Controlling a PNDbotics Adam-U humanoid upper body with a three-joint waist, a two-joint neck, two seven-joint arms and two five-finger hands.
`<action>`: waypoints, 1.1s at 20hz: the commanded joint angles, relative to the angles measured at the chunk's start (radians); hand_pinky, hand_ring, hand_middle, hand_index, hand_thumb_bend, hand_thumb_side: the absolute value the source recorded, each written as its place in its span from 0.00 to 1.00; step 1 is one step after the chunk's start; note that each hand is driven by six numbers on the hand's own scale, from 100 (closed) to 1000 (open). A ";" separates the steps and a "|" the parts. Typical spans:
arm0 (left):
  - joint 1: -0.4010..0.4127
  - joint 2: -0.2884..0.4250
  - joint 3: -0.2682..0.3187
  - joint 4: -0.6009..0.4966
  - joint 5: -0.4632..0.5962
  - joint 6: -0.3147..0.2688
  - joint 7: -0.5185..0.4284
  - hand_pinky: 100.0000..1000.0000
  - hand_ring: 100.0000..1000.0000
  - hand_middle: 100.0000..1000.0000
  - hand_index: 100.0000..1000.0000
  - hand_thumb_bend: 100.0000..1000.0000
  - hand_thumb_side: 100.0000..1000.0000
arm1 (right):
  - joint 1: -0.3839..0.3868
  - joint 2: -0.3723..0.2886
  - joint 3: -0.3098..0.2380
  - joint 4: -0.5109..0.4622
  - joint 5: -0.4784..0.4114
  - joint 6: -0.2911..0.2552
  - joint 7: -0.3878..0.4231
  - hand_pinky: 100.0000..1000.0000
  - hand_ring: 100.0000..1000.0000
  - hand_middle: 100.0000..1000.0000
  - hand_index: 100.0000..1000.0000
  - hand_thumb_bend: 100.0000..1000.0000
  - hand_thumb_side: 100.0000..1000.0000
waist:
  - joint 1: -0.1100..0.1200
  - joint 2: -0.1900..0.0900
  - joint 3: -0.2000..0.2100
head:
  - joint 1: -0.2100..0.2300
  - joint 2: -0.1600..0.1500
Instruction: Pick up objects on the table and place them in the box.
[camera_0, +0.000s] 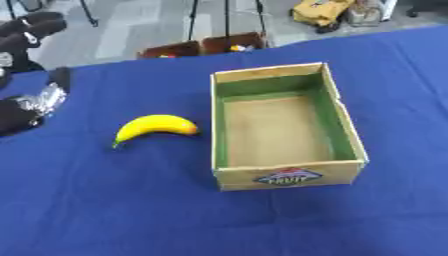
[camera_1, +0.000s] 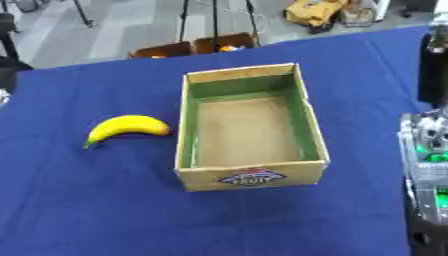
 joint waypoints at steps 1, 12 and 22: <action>-0.042 0.032 -0.020 0.048 -0.022 -0.011 -0.051 0.86 0.94 0.98 1.00 0.00 0.83 | -0.011 -0.016 0.004 -0.015 -0.005 -0.001 0.006 0.76 0.87 0.69 0.91 0.00 1.00 | -0.001 -0.019 -0.004 | 0.005 -0.012; -0.150 -0.018 -0.059 0.196 -0.083 -0.045 -0.224 0.86 0.95 0.97 1.00 0.46 0.96 | -0.006 -0.014 0.009 -0.015 -0.012 -0.001 0.011 0.76 0.87 0.69 0.91 0.00 1.00 | 0.007 -0.021 -0.017 | 0.014 -0.018; -0.214 -0.066 -0.053 0.267 -0.048 -0.085 -0.372 0.83 0.90 0.90 1.00 0.64 0.99 | -0.003 -0.012 0.011 -0.015 -0.017 0.000 0.013 0.76 0.87 0.68 0.91 0.00 1.00 | 0.012 -0.021 -0.027 | 0.023 -0.018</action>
